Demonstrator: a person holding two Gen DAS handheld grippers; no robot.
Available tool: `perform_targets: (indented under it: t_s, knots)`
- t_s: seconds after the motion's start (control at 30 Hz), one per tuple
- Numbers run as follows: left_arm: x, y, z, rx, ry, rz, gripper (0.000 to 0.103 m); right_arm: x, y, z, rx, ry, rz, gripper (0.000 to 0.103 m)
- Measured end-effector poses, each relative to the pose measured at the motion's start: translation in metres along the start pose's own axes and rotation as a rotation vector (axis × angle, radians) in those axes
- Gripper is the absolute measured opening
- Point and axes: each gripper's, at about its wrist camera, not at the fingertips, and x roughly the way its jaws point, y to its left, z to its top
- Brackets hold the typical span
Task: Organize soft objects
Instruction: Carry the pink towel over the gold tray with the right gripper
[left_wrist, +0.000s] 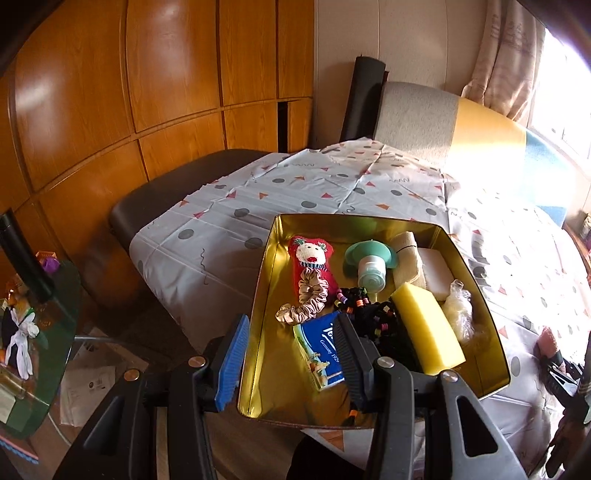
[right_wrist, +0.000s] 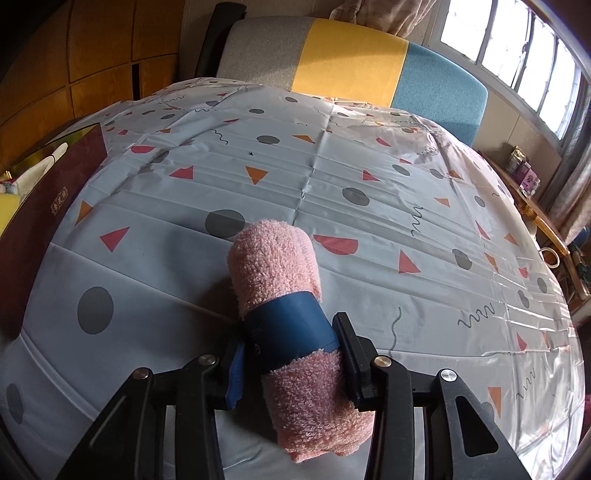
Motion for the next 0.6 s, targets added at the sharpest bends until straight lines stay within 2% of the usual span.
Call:
perform_targets:
  t_s: [0.13, 0.33, 0.47, 0.6]
  knots:
    - [-0.004, 0.004, -0.002, -0.011, -0.002, -0.002, 0.047, -0.006, 0.004, 0.004, 0.034, 0.025, 0.033, 0.042]
    - [-0.002, 0.010, -0.005, -0.031, 0.010, -0.001, 0.047, -0.026, 0.022, 0.011, 0.051, 0.007, 0.092, 0.042]
    - [-0.001, 0.015, -0.008, -0.042, 0.011, 0.003, 0.047, -0.044, 0.041, 0.021, 0.055, -0.024, 0.152, 0.042]
    - [0.000, 0.021, -0.009, -0.051, 0.016, 0.011, 0.047, -0.068, 0.072, 0.037, -0.001, -0.083, 0.206, 0.042]
